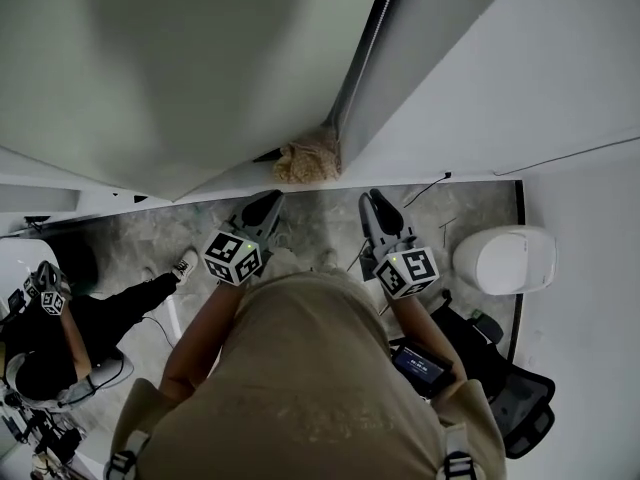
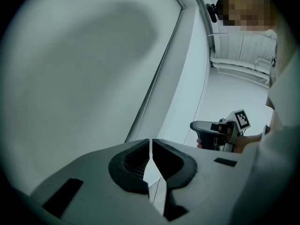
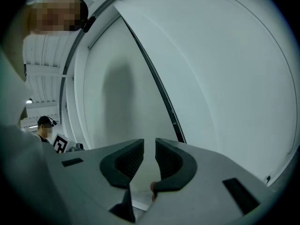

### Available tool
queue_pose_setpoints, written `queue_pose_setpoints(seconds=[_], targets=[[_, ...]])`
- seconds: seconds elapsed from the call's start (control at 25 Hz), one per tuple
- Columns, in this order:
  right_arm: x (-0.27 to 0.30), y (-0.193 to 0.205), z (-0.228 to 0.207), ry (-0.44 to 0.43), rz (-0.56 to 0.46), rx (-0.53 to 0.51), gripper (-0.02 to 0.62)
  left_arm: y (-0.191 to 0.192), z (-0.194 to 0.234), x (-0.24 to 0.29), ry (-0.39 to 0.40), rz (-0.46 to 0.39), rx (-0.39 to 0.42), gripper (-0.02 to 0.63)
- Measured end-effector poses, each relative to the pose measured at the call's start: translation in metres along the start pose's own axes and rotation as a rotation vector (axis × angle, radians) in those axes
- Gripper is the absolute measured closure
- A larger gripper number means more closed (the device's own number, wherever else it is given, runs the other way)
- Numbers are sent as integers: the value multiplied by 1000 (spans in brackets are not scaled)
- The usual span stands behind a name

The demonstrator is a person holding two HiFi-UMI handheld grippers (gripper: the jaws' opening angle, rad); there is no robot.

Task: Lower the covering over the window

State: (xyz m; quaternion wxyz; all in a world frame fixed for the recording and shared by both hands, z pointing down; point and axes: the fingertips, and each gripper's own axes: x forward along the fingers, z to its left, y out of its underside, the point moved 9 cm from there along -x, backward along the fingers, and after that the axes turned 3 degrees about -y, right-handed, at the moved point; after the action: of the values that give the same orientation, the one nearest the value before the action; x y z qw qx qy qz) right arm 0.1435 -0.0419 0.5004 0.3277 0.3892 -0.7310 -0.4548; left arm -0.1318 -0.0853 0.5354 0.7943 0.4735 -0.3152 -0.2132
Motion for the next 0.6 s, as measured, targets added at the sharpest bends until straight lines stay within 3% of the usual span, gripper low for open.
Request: queue_pose_setpoints(seconds=[0.6], targets=[[66, -11, 17, 117, -86, -46, 531, -46, 73, 45, 181, 29, 55, 573]])
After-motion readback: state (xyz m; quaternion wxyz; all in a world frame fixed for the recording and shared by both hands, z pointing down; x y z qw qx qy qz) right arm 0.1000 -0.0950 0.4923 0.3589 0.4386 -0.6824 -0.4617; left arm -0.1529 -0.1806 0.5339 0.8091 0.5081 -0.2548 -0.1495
